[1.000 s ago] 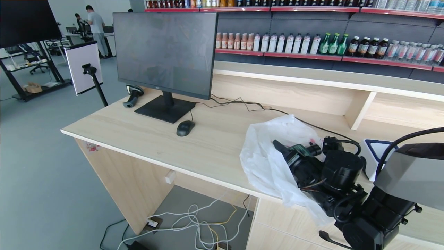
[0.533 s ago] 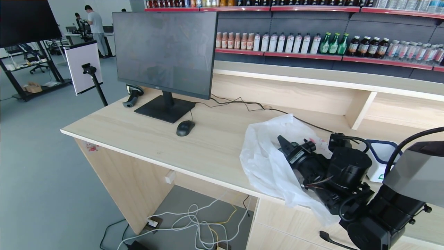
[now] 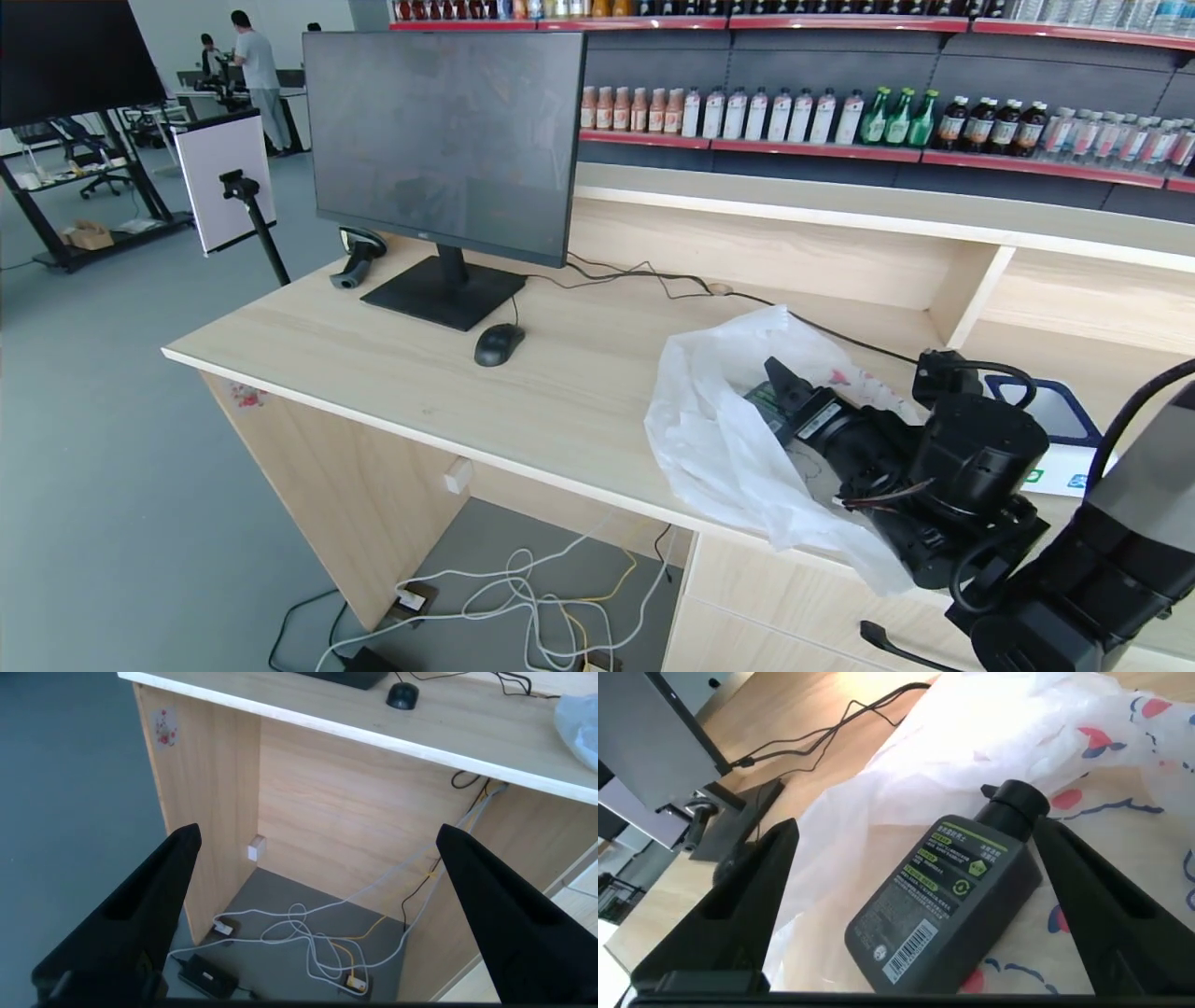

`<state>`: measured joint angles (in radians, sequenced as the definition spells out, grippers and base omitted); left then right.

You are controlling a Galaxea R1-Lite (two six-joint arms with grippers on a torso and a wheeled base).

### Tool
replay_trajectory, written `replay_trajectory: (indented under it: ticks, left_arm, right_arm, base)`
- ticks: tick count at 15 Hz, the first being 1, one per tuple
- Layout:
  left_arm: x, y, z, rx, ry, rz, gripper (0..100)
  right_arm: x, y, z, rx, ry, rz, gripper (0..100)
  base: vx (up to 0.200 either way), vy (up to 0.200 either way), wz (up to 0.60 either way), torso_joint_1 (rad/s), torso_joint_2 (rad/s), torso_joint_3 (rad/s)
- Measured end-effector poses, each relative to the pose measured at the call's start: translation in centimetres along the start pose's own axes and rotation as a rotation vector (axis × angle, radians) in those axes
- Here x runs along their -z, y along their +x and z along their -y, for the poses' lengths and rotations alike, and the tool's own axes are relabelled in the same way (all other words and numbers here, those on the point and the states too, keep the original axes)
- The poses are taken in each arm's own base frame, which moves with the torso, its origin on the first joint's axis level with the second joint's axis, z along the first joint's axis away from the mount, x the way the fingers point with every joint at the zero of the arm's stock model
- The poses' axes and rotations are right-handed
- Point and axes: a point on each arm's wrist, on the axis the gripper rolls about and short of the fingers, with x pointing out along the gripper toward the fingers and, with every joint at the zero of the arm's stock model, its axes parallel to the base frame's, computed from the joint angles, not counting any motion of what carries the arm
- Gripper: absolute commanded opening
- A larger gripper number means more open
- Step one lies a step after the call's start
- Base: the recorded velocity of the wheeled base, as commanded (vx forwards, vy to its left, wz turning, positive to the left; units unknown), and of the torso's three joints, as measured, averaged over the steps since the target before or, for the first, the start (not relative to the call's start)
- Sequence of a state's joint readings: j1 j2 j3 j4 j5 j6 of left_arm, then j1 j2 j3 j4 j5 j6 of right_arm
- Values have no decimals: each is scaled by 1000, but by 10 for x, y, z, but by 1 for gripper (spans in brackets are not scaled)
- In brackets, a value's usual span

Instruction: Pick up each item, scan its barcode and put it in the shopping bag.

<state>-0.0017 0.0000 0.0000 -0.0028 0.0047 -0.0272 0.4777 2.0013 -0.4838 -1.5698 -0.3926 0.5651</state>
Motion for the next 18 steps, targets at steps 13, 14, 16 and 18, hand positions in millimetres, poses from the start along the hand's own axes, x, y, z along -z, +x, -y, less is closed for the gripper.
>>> replay_trajectory:
  ticks: [13, 14, 16, 18]
  left_arm:
    - [0, 0, 0, 0, 0, 0, 100]
    - [0, 0, 0, 0, 0, 0, 100]
    - [0, 0, 0, 0, 0, 0, 100]
    - [0, 0, 0, 0, 0, 0, 100]
  right_arm:
    - [-54, -14, -37, -168, -403, 172, 100]
    - [-57, -14, -43, -205, -399, 188, 100]
    - [-61, -14, -54, -317, -443, 200, 100]
    - [-69, -11, -50, -411, -561, 215, 100]
  base:
    - [0, 0, 0, 0, 0, 0]
    - [0, 0, 0, 0, 0, 0]
    - [0, 0, 0, 0, 0, 0]
    - [0, 0, 0, 0, 0, 0]
